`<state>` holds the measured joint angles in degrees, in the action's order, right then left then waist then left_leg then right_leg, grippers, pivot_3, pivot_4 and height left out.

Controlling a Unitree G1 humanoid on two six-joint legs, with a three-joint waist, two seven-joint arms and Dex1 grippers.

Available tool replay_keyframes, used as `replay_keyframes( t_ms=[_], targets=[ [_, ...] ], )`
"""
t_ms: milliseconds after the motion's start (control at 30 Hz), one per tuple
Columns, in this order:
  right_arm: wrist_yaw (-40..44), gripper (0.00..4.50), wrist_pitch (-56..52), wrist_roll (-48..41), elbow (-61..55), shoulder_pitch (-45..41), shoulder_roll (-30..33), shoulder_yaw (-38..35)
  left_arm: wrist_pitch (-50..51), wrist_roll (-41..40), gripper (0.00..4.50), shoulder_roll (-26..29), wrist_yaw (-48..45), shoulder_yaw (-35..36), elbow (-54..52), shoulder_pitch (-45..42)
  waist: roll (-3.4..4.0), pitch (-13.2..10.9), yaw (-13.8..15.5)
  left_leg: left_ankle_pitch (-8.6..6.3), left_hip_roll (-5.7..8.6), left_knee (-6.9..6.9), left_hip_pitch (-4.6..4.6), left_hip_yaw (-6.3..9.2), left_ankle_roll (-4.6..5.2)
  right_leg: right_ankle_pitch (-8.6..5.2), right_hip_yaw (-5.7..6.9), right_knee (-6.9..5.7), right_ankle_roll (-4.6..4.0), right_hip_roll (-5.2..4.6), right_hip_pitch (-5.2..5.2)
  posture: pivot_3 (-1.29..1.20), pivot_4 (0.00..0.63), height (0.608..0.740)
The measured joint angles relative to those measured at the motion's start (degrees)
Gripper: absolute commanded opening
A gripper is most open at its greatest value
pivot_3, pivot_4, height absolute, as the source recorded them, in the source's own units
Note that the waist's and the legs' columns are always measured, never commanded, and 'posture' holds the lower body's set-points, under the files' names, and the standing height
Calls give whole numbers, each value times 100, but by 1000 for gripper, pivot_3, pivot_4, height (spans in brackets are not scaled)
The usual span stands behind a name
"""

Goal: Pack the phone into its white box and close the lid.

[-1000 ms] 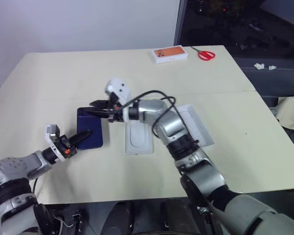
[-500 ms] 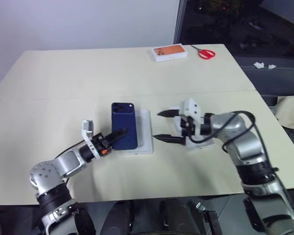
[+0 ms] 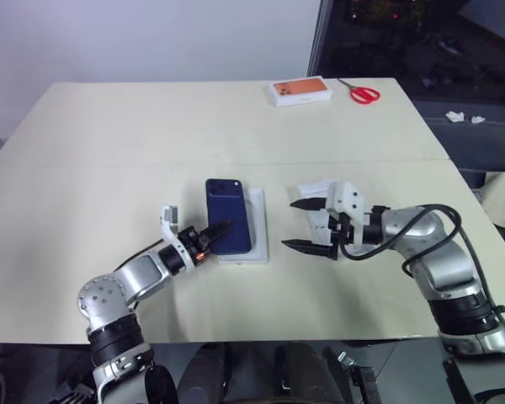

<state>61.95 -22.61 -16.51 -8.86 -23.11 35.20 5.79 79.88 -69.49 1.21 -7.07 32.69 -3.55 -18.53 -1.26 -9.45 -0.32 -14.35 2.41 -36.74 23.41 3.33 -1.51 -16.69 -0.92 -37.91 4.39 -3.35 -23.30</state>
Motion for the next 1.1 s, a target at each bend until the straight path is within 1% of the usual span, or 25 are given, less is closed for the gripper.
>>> replay_keyframes(
  t_ms=[100,233,333,367,467,600,700,800,1000,1033,1100],
  targets=[
    [-31,4482,6,-2,-1,3,1,14,-2,-148,0,40,121,-145,1,0,0,-1,-6,-4,0,-15,1,0,5,0,0,0,0,0,8,0,150,740],
    [-35,4482,49,-2,-1,35,3,19,-65,-429,0,86,293,-172,4,11,0,-1,-14,-5,0,-17,1,0,7,0,0,0,0,0,9,0,150,740],
    [-66,4482,-8,-13,-17,56,-33,71,-192,-931,0,150,470,-147,51,11,-1,-2,-23,-5,-1,-18,1,1,7,0,0,-1,0,1,9,0,150,740],
    [-87,4482,-77,-20,-76,71,-63,132,-253,-1199,0,272,495,-146,93,4,-1,-2,-31,-5,-2,-18,1,1,7,0,0,-2,0,1,7,0,150,740],
    [-109,4482,-160,3,-223,126,-92,409,-450,-1671,0,748,500,-88,134,-21,0,-2,-40,-5,-4,-18,0,1,7,0,-1,-2,0,4,6,0,150,740],
    [-279,4482,-311,91,-263,130,-383,871,-583,-1821,0,1688,194,-20,206,24,3,-5,-35,-4,-4,-19,0,1,6,-1,-1,-4,-1,4,5,0,150,740],
    [-486,4482,-446,335,-250,-46,-755,1352,-638,-1930,0,2276,-67,7,531,38,5,-6,-38,-4,-3,-20,0,3,7,-1,0,-4,-2,4,4,0,150,740],
    [-598,4482,-536,474,-148,-283,-980,1642,-728,-1951,0,2452,-254,-3,616,62,5,-7,-12,-4,1,-24,1,4,6,-1,2,-3,-2,-2,6,0,150,740],
    [-686,4482,-359,1003,336,-409,-978,2066,-936,-1953,0,2471,-300,-121,668,156,5,-7,-31,-8,10,-24,2,3,12,-1,1,-2,-2,-12,6,0,150,740],
    [-671,4245,-320,1023,352,-410,-978,2072,-950,-1962,0,2468,-300,-168,666,175,5,-7,-32,-8,10,-24,2,4,12,-1,1,-2,-2,-11,6,0,150,740],
    [-632,3630,-267,1070,374,-410,-975,2072,-969,-1986,0,2440,-299,-257,665,224,5,-7,-36,-8,10,-23,2,4,13,-1,1,-3,-2,-11,6,0,150,740]
  ],
)
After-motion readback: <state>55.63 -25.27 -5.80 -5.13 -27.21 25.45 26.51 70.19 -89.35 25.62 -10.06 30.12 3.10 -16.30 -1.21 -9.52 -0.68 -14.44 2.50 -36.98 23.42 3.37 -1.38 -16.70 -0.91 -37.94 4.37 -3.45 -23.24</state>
